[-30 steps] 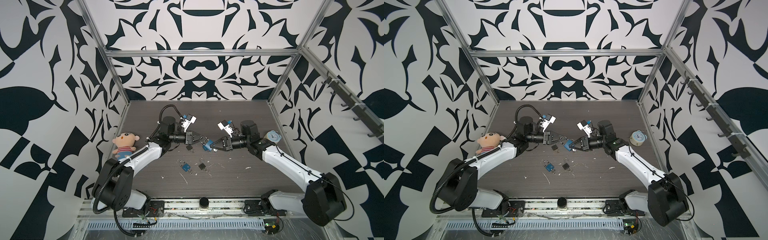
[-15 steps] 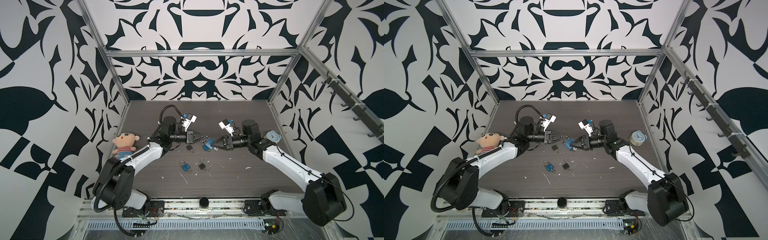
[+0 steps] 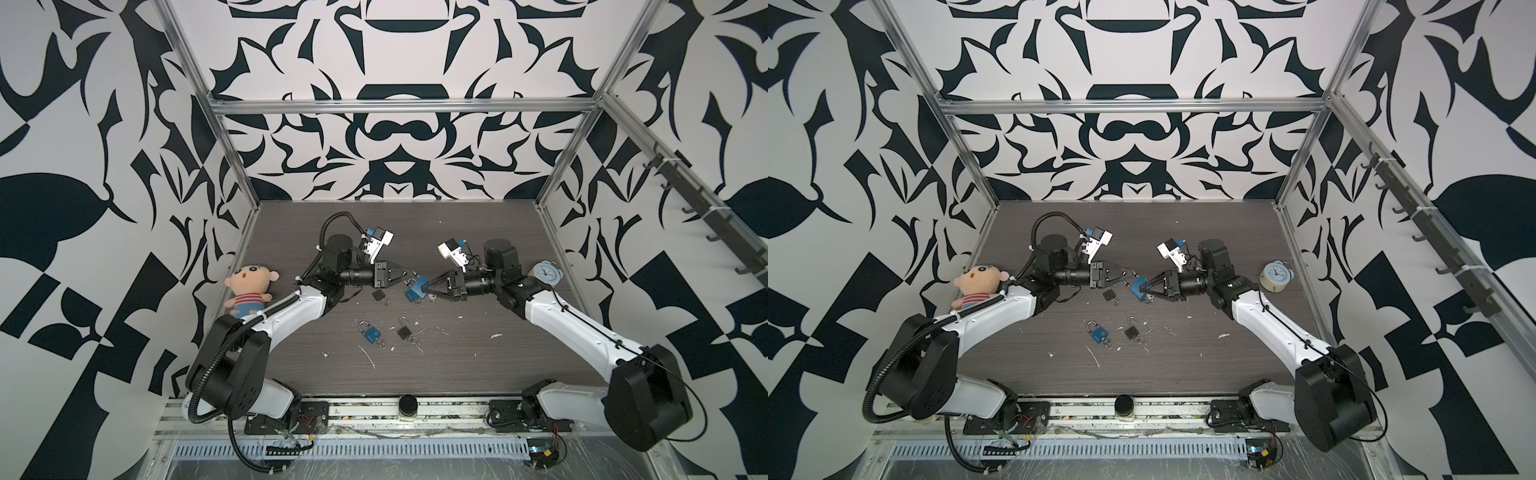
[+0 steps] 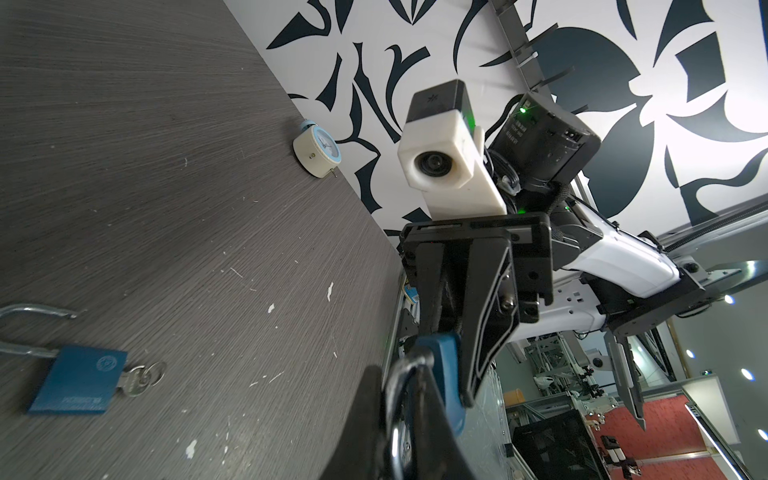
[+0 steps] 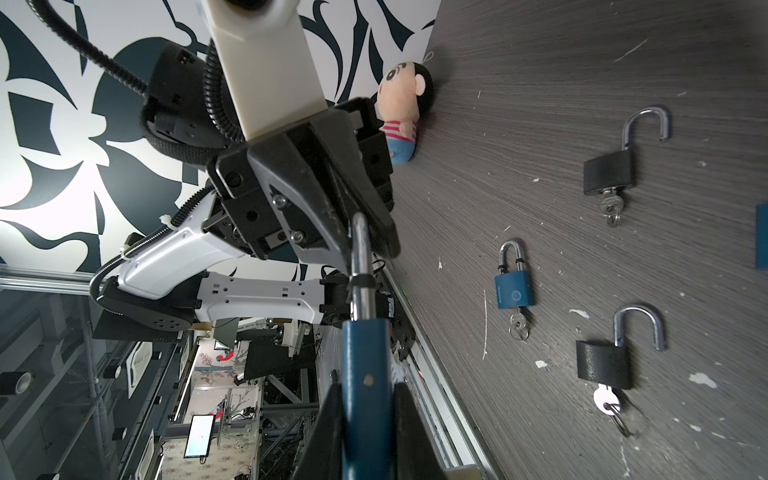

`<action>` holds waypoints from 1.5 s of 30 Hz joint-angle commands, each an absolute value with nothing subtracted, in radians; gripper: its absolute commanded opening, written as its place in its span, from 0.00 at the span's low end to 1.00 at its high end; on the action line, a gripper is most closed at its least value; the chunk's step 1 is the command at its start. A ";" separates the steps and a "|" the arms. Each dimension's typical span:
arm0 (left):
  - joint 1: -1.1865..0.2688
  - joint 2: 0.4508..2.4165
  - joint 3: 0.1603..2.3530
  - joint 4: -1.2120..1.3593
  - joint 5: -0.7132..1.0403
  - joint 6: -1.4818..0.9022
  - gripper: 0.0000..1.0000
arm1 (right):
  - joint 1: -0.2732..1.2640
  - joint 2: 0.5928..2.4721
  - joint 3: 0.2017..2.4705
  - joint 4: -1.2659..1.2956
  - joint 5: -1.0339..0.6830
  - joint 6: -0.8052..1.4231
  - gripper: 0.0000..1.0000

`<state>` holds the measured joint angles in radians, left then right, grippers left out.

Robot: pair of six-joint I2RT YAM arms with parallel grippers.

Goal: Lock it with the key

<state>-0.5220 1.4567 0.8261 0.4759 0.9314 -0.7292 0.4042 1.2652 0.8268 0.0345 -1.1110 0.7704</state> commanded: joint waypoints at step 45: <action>-0.777 1.478 0.717 0.535 0.884 -0.813 0.00 | 0.380 1.287 0.910 0.385 -1.058 0.842 0.00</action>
